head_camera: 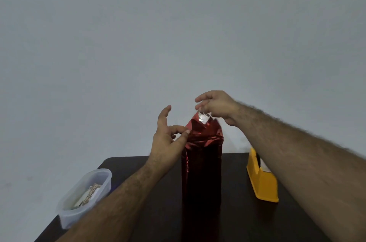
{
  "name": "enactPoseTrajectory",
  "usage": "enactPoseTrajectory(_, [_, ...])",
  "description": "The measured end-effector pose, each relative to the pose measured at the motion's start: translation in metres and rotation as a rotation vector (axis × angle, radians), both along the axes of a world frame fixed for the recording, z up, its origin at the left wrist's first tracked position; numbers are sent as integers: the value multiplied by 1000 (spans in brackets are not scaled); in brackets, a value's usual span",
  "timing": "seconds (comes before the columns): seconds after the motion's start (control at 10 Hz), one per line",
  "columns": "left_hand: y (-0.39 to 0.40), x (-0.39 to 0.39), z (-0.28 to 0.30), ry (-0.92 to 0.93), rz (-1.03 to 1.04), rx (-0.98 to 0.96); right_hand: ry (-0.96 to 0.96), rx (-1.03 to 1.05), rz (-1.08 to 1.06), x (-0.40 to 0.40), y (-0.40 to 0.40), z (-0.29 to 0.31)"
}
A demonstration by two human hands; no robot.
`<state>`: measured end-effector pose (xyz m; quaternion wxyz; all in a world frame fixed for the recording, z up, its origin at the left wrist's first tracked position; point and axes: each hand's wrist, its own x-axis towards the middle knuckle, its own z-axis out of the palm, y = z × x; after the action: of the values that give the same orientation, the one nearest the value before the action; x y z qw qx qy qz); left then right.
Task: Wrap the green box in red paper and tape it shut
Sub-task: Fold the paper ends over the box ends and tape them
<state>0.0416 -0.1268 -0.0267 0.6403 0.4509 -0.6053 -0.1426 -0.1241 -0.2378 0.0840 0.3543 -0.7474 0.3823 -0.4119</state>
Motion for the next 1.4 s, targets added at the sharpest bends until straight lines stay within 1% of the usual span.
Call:
enactPoseTrajectory(0.1, [2, -2, 1, -22, 17, -60, -156, -79, 82, -9, 13, -1])
enactPoseTrajectory(0.2, [3, -3, 6, -79, 8, -87, 84, -171, 284, -20, 40, 0])
enactPoseTrajectory(0.3, [3, -1, 8, -50, -78, -41, 395, -269, 342, -29, 59, -2])
enactPoseTrajectory(0.4, [-2, 1, 8, 7, -154, 61, 487, -454, 263, -35, 67, -10])
enactPoseTrajectory(0.5, [-3, 0, 9, 86, -194, 60, 457, -597, 185, -42, 74, -25])
enactPoseTrajectory(0.6, [-6, 1, 8, 149, -186, 53, 494, -764, 92, -44, 80, -41])
enactPoseTrajectory(0.7, [-7, -2, 12, 79, -105, 70, 555, -796, 89, -47, 82, -54])
enactPoseTrajectory(0.8, [-10, -2, 13, -48, -38, 102, 332, -682, 186, -50, 83, -63])
enactPoseTrajectory(0.9, [-9, -2, 16, -135, 21, 79, -60, -553, 97, -45, 75, -61])
enactPoseTrajectory(1.0, [-4, -5, 18, -200, -7, 75, -133, -320, -11, -43, 53, -53])
enactPoseTrajectory(1.1, [-2, -4, 21, -248, 6, 70, -12, -177, 27, -38, 37, -53])
enactPoseTrajectory(1.2, [-6, -1, 20, -333, 19, 44, 29, -117, 103, -30, 38, -52])
enactPoseTrajectory(1.3, [-6, 1, 21, -339, 30, 27, 87, -53, 180, -28, 41, -51])
enactPoseTrajectory(1.4, [-4, 3, 21, -352, 16, 41, 123, -27, 207, -32, 39, -52])
